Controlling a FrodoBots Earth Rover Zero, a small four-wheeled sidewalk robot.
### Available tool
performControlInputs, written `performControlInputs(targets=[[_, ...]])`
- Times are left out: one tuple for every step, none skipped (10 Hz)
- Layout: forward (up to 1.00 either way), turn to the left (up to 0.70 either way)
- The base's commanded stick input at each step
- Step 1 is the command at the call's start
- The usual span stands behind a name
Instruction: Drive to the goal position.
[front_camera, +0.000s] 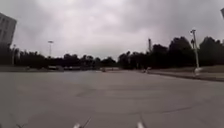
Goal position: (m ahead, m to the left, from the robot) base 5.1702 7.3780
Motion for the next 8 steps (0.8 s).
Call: performControlInputs(targets=[[0.70, 0.00], [0.70, 0.00], [0.70, 0.00], [0.70, 0.00], [0.70, 0.00], [0.70, 0.00], [0.70, 0.00], [0.70, 0.00]])
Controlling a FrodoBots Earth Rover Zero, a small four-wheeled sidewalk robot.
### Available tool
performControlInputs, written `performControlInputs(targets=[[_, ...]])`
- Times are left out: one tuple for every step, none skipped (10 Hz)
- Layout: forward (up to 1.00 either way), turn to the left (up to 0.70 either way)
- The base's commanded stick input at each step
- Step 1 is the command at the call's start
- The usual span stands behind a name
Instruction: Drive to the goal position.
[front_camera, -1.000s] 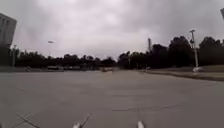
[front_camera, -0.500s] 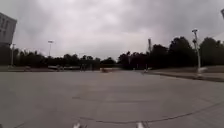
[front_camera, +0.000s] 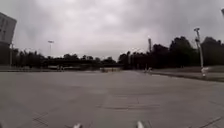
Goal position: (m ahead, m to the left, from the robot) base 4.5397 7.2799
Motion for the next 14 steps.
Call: performControlInputs(targets=[[0.70, 0.00], [0.70, 0.00], [0.70, 0.00], [0.70, 0.00], [0.70, 0.00], [0.70, 0.00], [0.70, 0.00], [0.70, 0.00], [0.70, 0.00], [0.70, 0.00], [0.70, 0.00], [0.70, 0.00], [0.70, 0.00], [0.70, 0.00]])
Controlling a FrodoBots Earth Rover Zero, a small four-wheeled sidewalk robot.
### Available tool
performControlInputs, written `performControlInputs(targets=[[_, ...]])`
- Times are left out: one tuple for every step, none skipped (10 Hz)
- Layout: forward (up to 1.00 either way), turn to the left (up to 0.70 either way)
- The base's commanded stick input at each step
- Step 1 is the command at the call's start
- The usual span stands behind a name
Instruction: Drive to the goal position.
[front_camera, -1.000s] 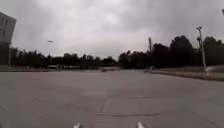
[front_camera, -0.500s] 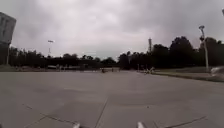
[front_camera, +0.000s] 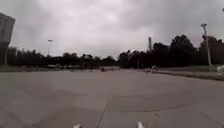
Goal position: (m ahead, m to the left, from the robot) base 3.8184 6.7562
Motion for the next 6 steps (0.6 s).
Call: performControlInputs(targets=[[0.70, 0.00], [0.70, 0.00], [0.70, 0.00], [0.70, 0.00], [0.70, 0.00], [0.70, 0.00]])
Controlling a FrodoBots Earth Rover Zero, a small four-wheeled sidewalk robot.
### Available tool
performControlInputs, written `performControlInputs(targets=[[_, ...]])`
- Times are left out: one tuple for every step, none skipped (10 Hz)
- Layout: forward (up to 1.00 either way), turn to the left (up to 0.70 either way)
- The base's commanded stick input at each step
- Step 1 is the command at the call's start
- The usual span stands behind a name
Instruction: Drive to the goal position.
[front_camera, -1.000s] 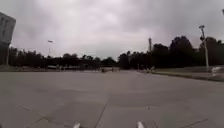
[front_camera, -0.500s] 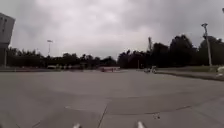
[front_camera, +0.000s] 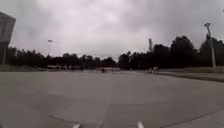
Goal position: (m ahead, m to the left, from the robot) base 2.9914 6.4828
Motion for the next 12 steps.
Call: performControlInputs(targets=[[0.70, 0.00], [0.70, 0.00], [0.70, 0.00], [0.70, 0.00], [0.70, 0.00], [0.70, 0.00], [0.70, 0.00], [0.70, 0.00], [0.70, 0.00], [0.70, 0.00], [0.70, 0.00], [0.70, 0.00]])
